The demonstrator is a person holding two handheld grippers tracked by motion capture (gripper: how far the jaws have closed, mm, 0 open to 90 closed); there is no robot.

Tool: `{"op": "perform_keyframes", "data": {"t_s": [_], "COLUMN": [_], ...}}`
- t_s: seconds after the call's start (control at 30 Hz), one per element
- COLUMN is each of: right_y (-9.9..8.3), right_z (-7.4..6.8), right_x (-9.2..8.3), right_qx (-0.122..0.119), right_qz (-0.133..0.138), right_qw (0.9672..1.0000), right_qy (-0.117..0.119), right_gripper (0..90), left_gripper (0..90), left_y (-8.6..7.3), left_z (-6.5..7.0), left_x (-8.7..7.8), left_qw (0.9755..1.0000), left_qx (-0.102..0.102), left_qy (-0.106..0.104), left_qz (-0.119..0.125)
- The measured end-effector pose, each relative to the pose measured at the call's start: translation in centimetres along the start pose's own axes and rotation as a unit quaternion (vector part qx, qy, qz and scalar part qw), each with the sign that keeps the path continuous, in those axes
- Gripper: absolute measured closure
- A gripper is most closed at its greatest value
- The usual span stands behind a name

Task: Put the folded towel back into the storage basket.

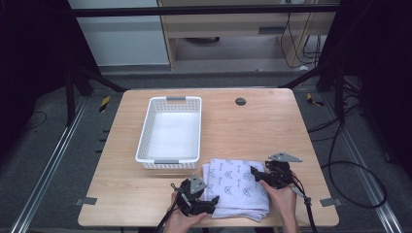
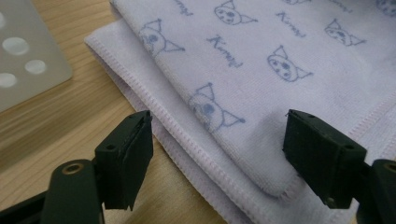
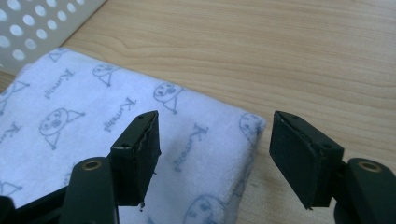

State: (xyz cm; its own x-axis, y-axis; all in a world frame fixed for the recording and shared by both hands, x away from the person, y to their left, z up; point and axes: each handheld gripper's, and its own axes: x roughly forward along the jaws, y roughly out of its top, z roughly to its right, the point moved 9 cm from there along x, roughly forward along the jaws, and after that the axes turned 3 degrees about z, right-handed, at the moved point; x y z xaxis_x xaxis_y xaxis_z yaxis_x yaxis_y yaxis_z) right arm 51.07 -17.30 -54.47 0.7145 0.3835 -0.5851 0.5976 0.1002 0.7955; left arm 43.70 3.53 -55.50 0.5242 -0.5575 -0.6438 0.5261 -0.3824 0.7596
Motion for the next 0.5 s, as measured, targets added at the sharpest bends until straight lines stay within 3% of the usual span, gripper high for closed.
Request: {"op": "perform_keyframes", "data": {"t_s": [0.5], "right_y": [-1.2], "right_z": [0.2], "right_x": [0.8], "right_qx": [0.012], "right_qz": [-0.027], "right_qw": [0.9996], "right_qy": [-0.002], "right_gripper": [35.6], "left_gripper": [22.2], "left_y": [-0.4], "left_z": [-0.2], "left_x": [0.6], "left_qw": [0.9996], "left_qx": [-0.020], "left_qy": [-0.007], "left_qz": [-0.019]}}
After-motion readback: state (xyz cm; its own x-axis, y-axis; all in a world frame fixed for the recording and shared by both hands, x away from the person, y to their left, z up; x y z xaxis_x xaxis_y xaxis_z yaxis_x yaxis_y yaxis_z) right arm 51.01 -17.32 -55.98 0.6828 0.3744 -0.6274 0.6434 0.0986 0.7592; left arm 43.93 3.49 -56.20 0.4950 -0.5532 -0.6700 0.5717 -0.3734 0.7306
